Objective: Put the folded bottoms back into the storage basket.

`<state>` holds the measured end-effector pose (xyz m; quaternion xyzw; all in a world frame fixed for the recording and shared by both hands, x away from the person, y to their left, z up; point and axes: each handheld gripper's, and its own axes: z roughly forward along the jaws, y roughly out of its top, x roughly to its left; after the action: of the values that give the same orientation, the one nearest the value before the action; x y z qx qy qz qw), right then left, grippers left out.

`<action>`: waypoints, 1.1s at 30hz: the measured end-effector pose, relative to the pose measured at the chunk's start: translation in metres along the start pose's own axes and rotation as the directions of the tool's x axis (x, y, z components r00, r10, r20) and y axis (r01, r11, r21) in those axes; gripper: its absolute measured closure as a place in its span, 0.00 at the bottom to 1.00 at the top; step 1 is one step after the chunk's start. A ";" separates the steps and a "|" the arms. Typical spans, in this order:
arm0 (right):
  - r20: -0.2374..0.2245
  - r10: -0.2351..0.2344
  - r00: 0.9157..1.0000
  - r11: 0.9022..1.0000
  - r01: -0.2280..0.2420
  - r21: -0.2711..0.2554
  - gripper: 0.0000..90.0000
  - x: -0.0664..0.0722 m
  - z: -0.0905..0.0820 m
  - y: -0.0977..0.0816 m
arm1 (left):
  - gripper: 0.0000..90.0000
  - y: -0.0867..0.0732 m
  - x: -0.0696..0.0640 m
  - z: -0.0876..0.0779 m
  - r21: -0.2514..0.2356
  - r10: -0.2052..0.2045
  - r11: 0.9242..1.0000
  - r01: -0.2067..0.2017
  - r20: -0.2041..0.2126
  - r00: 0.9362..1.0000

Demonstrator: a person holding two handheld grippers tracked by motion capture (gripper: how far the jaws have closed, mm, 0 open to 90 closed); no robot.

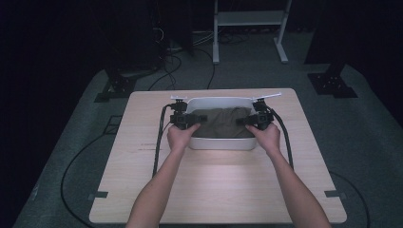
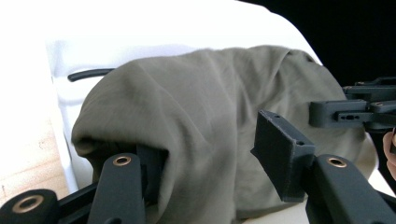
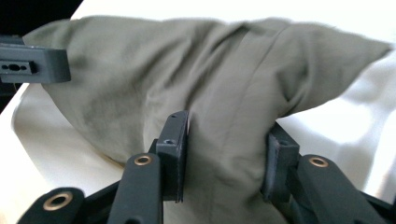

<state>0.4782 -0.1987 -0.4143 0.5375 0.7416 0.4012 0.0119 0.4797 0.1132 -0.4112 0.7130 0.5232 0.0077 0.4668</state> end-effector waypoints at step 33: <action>-0.005 0.003 1.000 0.996 -0.003 -0.093 0.70 0.004 -0.034 0.003 | 0.50 0.011 0.012 -0.046 -0.133 -0.072 0.988 0.077 0.042 0.997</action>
<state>0.4636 -0.2147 -0.3883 0.5366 0.7214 0.4365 0.0344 0.4704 0.1519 -0.3837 0.6597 0.5390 0.0124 0.5235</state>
